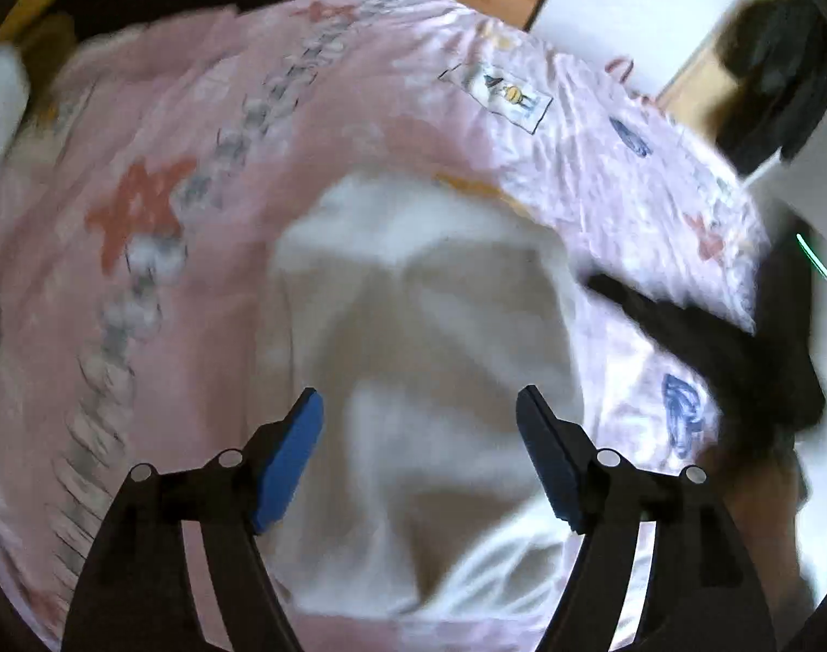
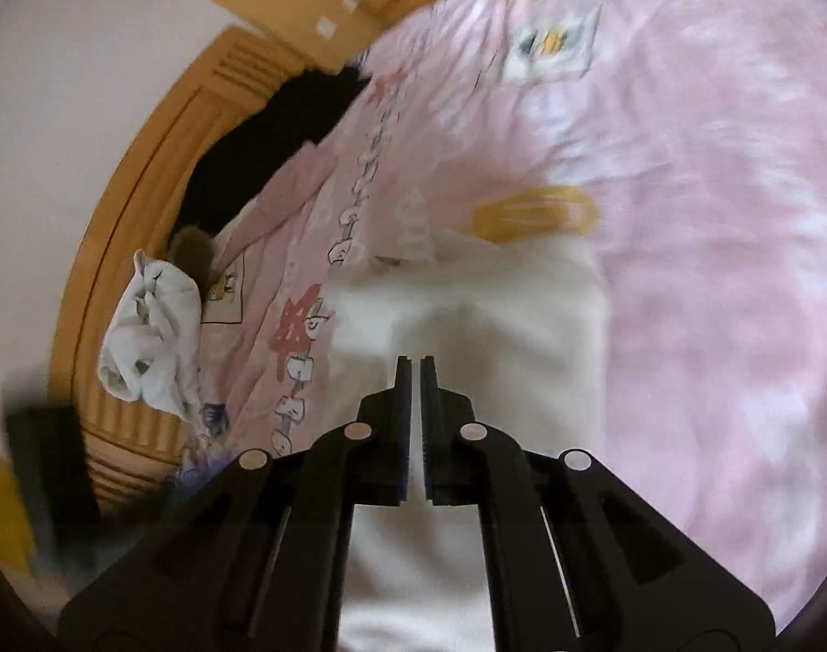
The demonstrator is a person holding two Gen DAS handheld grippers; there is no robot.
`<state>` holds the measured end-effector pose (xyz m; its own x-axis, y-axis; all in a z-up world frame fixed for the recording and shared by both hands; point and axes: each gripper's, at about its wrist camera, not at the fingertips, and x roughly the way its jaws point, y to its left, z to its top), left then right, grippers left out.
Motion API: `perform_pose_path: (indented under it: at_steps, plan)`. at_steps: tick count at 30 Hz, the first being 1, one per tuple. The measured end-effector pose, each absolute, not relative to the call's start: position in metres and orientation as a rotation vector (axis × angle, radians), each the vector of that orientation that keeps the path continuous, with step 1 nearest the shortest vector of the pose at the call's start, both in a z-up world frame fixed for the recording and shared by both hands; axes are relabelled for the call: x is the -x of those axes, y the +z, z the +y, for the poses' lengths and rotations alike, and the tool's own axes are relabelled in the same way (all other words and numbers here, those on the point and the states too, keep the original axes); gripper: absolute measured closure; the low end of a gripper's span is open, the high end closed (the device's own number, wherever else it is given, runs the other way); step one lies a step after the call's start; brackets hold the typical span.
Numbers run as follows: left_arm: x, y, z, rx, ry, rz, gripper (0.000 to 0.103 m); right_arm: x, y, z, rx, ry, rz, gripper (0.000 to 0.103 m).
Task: Fold large clothes
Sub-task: 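Grasp the folded hoodie bundle end with the left gripper while the right gripper grasps the other end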
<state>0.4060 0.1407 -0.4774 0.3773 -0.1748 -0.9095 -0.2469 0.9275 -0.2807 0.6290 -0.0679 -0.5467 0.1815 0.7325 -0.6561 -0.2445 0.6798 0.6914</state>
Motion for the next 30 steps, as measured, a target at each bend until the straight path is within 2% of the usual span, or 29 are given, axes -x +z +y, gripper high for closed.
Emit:
perform_pose_path:
  at_steps: [1, 2, 3, 5, 8, 11, 16, 17, 18, 19, 20, 21, 22, 23, 26, 30]
  plan:
    - [-0.400, -0.495, 0.143, 0.451, 0.054, 1.254, 0.037, -0.644, -0.558, -0.058, -0.456, 0.699, 1.245, 0.100]
    - [-0.395, -0.514, 0.146, 0.497, 0.060, 1.318, 0.055, -0.651, -0.568, -0.050, -0.410, 0.666, 1.285, 0.103]
    - [-0.390, -0.531, 0.148, 0.524, 0.077, 1.368, 0.069, -0.659, -0.576, -0.044, -0.394, 0.650, 1.317, 0.103]
    - [-0.387, -0.545, 0.148, 0.454, 0.120, 1.386, 0.081, -0.673, -0.586, -0.033, -0.383, 0.646, 1.349, 0.103]
    - [-0.394, -0.551, 0.150, 0.393, 0.113, 1.378, 0.081, -0.682, -0.586, -0.012, -0.252, 0.627, 1.341, 0.103]
    - [-0.408, -0.562, 0.152, 0.337, 0.126, 1.400, 0.080, -0.687, -0.589, -0.011, -0.313, 0.589, 1.361, 0.103]
    - [-0.416, -0.564, 0.161, 0.375, 0.062, 1.429, 0.082, -0.648, -0.560, -0.043, -0.383, 0.617, 1.244, 0.099]
    - [-0.416, -0.558, 0.161, 0.372, 0.039, 1.421, 0.082, -0.634, -0.554, -0.056, -0.404, 0.621, 1.221, 0.095]
    - [-0.416, -0.549, 0.163, 0.375, 0.018, 1.408, 0.081, -0.621, -0.548, -0.068, -0.429, 0.622, 1.202, 0.080]
    - [-0.416, -0.543, 0.165, 0.375, 0.003, 1.401, 0.079, -0.605, -0.544, -0.083, -0.456, 0.606, 1.182, 0.046]
    - [-0.416, -0.533, 0.168, 0.373, -0.013, 1.384, 0.064, -0.585, -0.541, -0.101, -0.493, 0.582, 1.149, 0.030]
    - [-0.415, -0.525, 0.170, 0.368, -0.022, 1.365, 0.035, -0.566, -0.538, -0.117, -0.537, 0.569, 1.116, 0.021]
    - [-0.416, -0.512, 0.172, 0.333, -0.015, 1.332, 0.021, -0.557, -0.538, -0.125, -0.561, 0.570, 1.111, 0.021]
    - [-0.418, -0.502, 0.176, 0.296, -0.007, 1.297, 0.015, -0.543, -0.539, -0.136, -0.594, 0.564, 1.121, 0.021]
    - [-0.430, -0.494, 0.191, 0.280, -0.028, 1.290, 0.014, -0.514, -0.548, -0.166, -0.719, 0.544, 1.136, 0.020]
    - [-0.445, -0.531, 0.222, 0.401, -0.084, 1.375, 0.012, -0.504, -0.574, -0.190, -0.870, 0.503, 1.185, 0.016]
